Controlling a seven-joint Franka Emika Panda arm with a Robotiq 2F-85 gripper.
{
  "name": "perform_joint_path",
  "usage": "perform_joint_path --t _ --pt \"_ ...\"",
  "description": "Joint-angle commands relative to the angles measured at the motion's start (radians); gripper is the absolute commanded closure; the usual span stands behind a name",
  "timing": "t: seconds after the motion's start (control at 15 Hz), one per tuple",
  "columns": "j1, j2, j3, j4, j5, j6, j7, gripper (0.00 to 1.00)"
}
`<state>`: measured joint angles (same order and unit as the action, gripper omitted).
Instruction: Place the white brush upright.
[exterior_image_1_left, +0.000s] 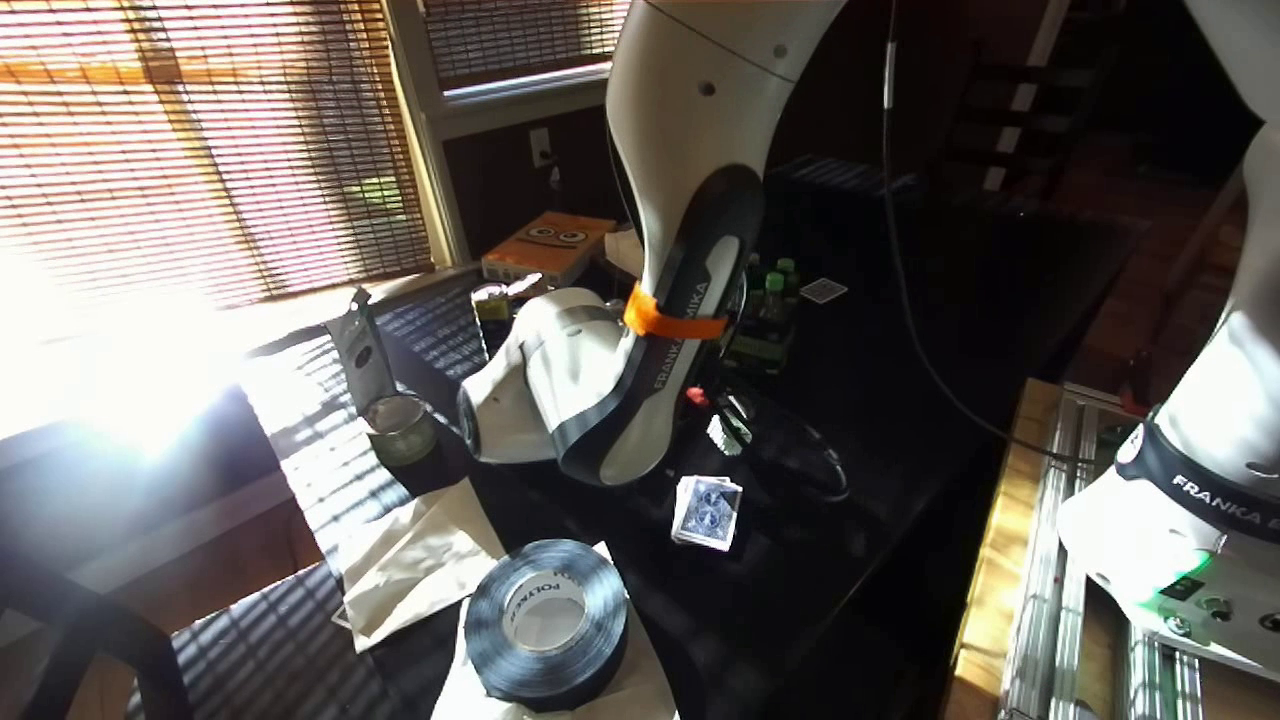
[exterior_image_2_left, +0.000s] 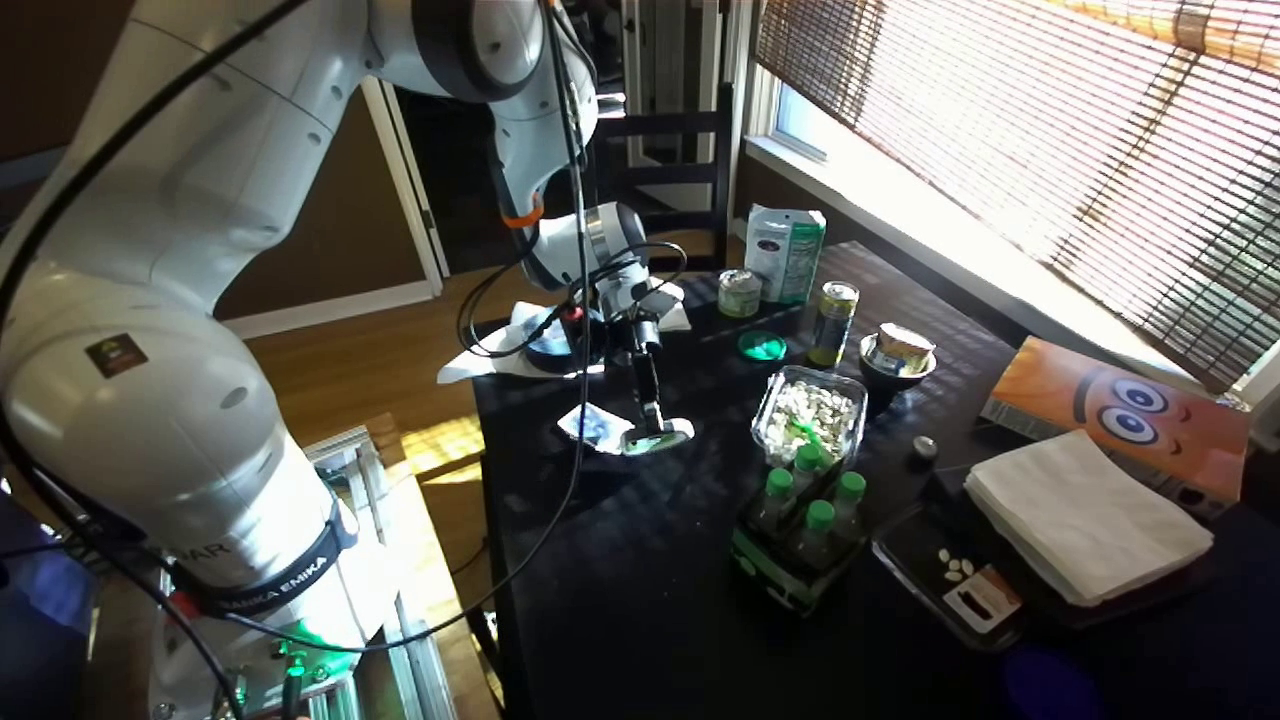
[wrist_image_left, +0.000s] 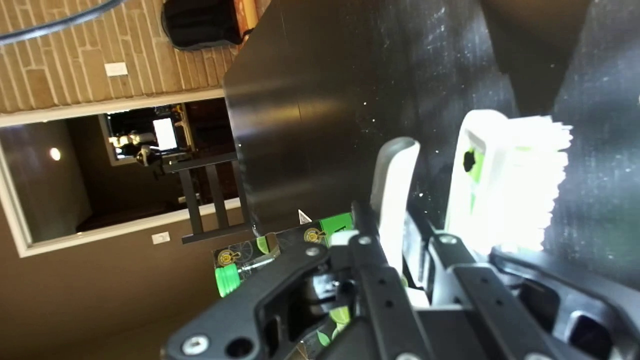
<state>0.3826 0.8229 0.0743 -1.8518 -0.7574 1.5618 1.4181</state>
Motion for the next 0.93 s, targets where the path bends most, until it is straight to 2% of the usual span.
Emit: perform_joint_path --t 0.0,0.6,0.67,0.73,0.87 --pt "0.011 0.065 -0.001 0.092 0.008 -0.033 -0.006 0.95" --pt "0.011 0.141 -0.005 0.175 0.013 -0.037 -0.047 0.95" --pt "0.009 0.143 -0.005 0.180 0.016 -0.040 -0.050 0.68" --pt "0.009 0.144 -0.006 0.185 0.017 -0.044 -0.052 0.55" --pt "0.006 0.142 -0.007 0.187 0.018 -0.038 -0.050 0.44"
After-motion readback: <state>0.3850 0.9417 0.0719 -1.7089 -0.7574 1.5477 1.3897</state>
